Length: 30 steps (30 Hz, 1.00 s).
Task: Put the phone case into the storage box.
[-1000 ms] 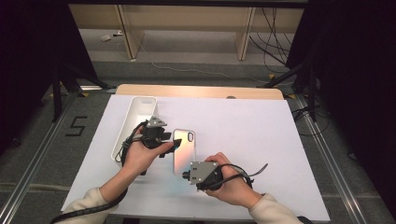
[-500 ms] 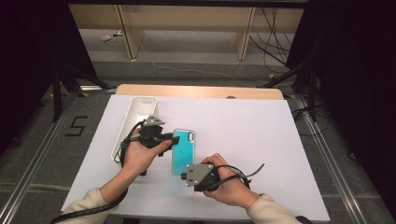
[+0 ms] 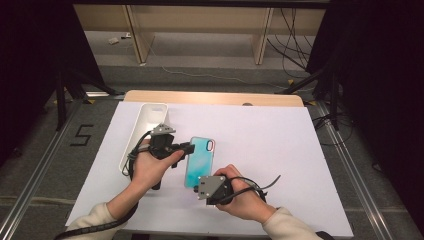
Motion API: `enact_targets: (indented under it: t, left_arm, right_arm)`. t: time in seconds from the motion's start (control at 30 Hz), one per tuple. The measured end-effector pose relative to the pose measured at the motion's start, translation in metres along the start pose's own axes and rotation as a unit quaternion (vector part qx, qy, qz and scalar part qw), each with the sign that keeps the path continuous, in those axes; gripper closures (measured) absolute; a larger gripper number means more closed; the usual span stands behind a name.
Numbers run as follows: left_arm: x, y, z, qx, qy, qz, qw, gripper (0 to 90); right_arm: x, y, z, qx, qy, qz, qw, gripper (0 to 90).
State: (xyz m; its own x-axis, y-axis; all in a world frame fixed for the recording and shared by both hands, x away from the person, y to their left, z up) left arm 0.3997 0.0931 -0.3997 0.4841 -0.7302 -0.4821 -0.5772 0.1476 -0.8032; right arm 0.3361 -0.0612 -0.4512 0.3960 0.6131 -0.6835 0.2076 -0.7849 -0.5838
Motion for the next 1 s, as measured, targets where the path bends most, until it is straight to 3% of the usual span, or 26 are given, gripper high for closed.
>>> enact_targets:
  t: [0.3, 0.43, 0.53, 0.6, 0.63, 0.73, 1.0]
  left_arm:
    - [-0.003, -0.001, -0.007, -0.002, 0.023, -0.019, 0.9996, 82.8]
    - [-0.004, -0.002, -0.007, -0.005, 0.021, -0.023, 0.9995, 83.1]
    - [-0.005, -0.002, -0.007, 0.001, 0.024, -0.026, 0.9994, 83.2]
    - [-0.005, -0.003, -0.007, 0.007, 0.024, -0.029, 0.9993, 83.2]
    - [-0.005, -0.003, -0.008, 0.005, 0.024, -0.032, 0.9992, 83.2]
    - [-0.006, -0.002, -0.007, 0.02, 0.018, -0.033, 0.9991, 83.3]
    - [-0.005, 0.002, -0.001, 0.031, 0.006, -0.033, 0.999, 83.3]
  right_arm:
    - [0.002, 0.003, -0.002, -0.001, 0.01, 0.009, 0.9999, 88.9]
    - [0.002, 0.004, -0.003, 0.002, 0.021, 0.008, 0.9997, 88.8]
    - [0.002, 0.004, -0.004, 0.002, 0.01, 0.004, 0.9999, 88.7]
    - [0.002, 0.004, -0.005, 0.003, 0.011, 0.003, 0.9999, 88.6]
    - [0.001, 0.005, -0.006, 0.014, 0.023, 0.006, 0.9996, 88.0]
    - [0.001, 0.006, -0.008, 0.016, 0.017, -0.001, 0.9997, 86.5]
    - [-0.003, 0.008, -0.015, 0.061, 0.036, -0.019, 0.9973, 64.8]
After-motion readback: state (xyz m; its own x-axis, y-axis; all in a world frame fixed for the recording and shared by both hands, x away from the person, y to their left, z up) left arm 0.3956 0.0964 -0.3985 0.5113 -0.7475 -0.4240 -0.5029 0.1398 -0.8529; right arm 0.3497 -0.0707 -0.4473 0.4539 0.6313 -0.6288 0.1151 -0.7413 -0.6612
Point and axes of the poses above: each handheld gripper's, and its own axes: x roughly forward along the jaws, y roughly out of its underside, z roughly to its left, the point moved 3 cm from there along x, roughly forward along the jaws, and after that the axes turned 6 degrees about y, right-handed, at the moved point
